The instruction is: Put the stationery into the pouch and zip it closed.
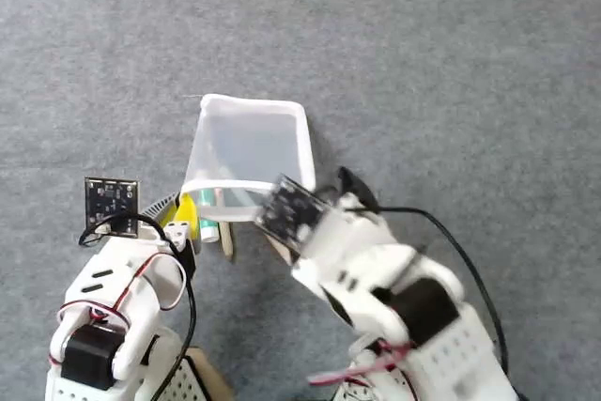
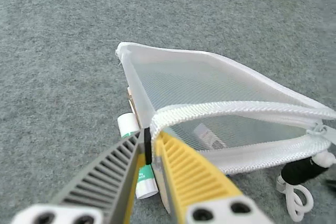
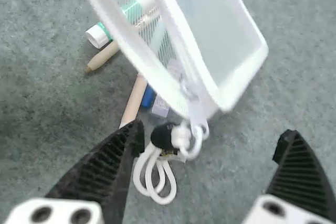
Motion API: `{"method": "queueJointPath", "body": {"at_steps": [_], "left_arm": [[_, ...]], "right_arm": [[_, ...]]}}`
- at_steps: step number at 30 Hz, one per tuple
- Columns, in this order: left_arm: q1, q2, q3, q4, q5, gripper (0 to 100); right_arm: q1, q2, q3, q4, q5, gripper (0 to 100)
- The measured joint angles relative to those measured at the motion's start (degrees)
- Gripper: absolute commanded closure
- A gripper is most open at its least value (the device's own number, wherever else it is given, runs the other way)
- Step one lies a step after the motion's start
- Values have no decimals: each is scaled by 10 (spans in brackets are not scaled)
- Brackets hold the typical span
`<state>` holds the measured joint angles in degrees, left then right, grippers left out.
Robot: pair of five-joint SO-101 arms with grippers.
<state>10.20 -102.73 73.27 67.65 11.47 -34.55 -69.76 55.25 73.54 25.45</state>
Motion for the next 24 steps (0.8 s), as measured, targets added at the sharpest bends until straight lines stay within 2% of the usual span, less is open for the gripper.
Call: {"method": "queueJointPath", "body": {"at_steps": [4, 13, 18, 20, 24], "left_arm": [[29, 0, -11, 25, 2, 973], [31, 3, -11, 30, 2, 973], [31, 5, -11, 30, 2, 973], [31, 5, -11, 30, 2, 973], [31, 5, -11, 30, 2, 973]], "right_arm": [[-5, 69, 0, -77, 2, 606], [-4, 226, 34, -240, 2, 606], [-4, 267, 41, -265, 2, 614], [-2, 274, 41, -268, 2, 666], [4, 274, 41, -270, 2, 885]]}}
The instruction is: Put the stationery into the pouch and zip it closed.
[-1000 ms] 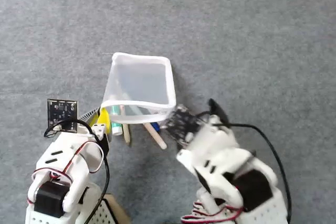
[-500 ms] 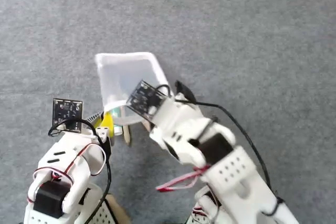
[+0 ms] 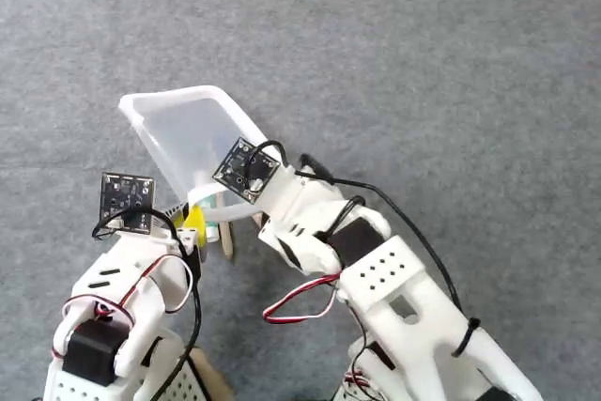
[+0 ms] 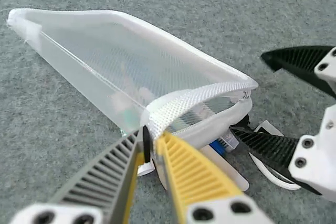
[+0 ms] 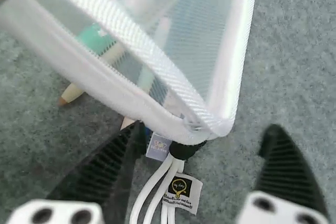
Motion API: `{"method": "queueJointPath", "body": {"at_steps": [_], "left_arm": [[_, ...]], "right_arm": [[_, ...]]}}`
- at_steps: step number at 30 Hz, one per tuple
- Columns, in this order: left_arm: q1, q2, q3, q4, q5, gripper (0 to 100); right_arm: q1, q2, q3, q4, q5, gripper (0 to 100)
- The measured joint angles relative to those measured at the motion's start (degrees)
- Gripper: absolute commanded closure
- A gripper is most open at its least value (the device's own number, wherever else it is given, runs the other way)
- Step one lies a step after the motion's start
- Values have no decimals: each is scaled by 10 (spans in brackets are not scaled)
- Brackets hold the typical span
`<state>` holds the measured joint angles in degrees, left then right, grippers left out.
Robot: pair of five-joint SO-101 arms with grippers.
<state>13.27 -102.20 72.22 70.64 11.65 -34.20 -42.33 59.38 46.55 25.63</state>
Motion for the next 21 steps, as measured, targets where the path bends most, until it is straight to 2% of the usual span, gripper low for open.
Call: {"method": "queueJointPath", "body": {"at_steps": [2, 4, 7, 13, 21], "left_arm": [[0, 0, 0, 0, 0, 973], [0, 0, 0, 0, 0, 973], [0, -2, -1, 0, 0, 972], [0, 0, -4, 1, 0, 971], [1, 1, -69, 2, 30, 972]], "right_arm": [[0, 0, 0, 0, 0, 993], [2, 0, 0, -4, -2, 950], [7, 0, 0, -13, -2, 988], [27, -17, -2, -12, 0, 987], [33, -137, -33, 92, -1, 984]]}}
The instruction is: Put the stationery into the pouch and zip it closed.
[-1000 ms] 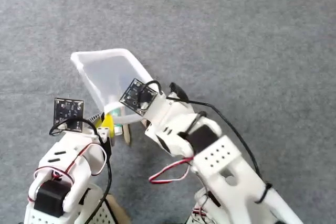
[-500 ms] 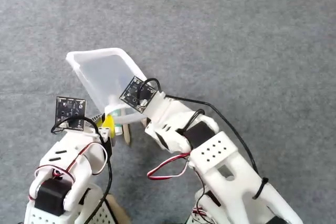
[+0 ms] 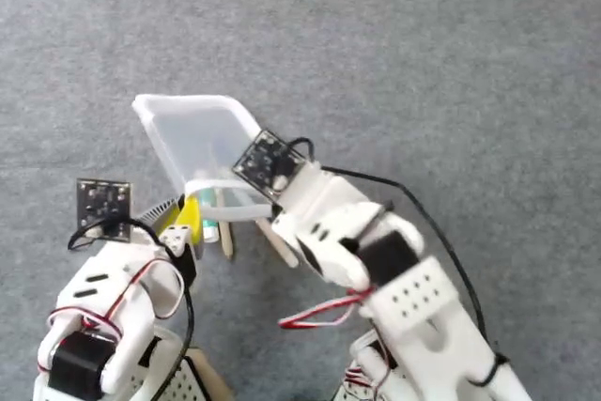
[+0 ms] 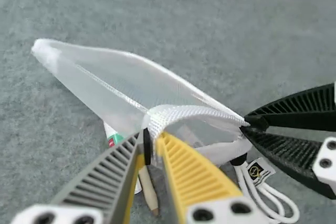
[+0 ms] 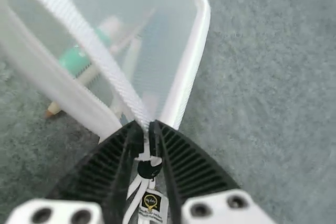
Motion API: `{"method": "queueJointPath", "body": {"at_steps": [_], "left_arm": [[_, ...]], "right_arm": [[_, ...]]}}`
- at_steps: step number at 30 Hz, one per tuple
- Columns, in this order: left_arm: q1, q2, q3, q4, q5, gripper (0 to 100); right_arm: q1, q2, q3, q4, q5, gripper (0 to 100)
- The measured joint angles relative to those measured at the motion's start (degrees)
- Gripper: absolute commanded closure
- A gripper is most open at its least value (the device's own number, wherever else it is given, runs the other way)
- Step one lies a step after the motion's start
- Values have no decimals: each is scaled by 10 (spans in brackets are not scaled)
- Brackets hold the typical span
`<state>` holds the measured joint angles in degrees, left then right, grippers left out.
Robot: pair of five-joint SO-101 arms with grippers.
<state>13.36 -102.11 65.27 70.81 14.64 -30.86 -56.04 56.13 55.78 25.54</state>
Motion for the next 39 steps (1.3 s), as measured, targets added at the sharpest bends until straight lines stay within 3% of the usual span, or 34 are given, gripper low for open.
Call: {"method": "queueJointPath", "body": {"at_steps": [4, 10, 14, 18, 29, 39], "left_arm": [[6, 8, -53, 0, 14, 972], [5, 101, -185, 29, 55, 972], [7, 179, -283, 74, 100, 972], [7, 229, -346, 84, 125, 972], [43, 251, -421, 164, 139, 972], [54, 249, -420, 215, 123, 972]], "right_arm": [[-1, -69, -1, 44, -1, 967], [2, -175, 0, 124, -1, 787], [-3, -251, -17, 232, -1, 779], [-62, -304, -26, 323, -3, 779], [-87, -318, 1, 196, -83, 779], [7, -328, -80, 192, -27, 780]]}}
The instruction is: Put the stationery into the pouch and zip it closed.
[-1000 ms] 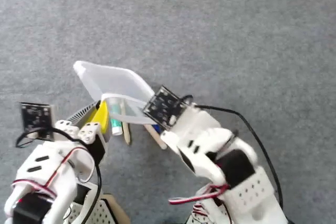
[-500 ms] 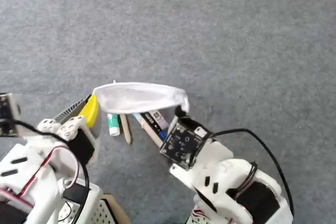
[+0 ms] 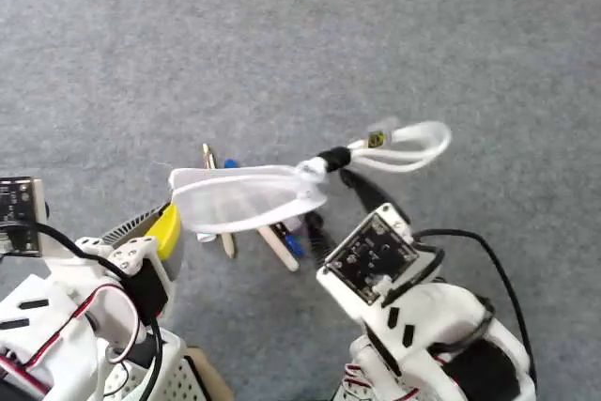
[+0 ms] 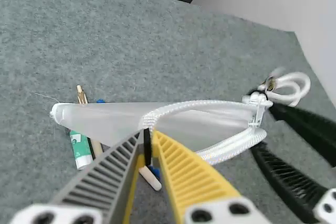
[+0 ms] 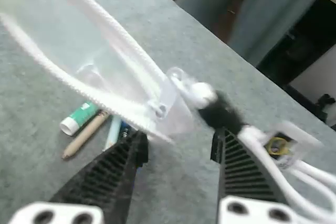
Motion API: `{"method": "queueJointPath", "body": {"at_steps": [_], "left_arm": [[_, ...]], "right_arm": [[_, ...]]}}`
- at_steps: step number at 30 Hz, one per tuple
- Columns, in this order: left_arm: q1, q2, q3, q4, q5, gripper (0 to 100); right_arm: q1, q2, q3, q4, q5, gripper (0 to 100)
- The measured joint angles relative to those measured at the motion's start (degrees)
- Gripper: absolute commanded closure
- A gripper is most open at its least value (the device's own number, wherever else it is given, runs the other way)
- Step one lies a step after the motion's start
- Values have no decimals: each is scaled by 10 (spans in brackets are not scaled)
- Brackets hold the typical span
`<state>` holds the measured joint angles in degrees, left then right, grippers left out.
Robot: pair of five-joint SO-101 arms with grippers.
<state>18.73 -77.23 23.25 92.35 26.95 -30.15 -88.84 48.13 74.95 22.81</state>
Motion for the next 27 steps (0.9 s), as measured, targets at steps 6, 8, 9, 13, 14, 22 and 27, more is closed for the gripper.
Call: {"method": "queueJointPath", "body": {"at_steps": [6, 8, 9, 13, 14, 22, 27], "left_arm": [[2, 0, 25, 2, -14, 972], [2, 0, 27, 2, -14, 972], [2, 0, 30, 2, -14, 972], [4, 0, 32, 2, -14, 972], [15, 0, 32, 2, -14, 972], [53, 0, 33, 2, -15, 972], [55, 0, 33, 2, -16, 972]], "right_arm": [[4, 0, -6, 35, 23, 780], [-10, 0, 1, 38, 23, 780], [-17, 0, 3, 38, 23, 780], [-52, 0, 8, 38, 23, 780], [-60, 0, 13, 38, 23, 780], [-78, 0, 79, 38, 98, 780], [-79, 1, 129, 18, 128, 780]]}}
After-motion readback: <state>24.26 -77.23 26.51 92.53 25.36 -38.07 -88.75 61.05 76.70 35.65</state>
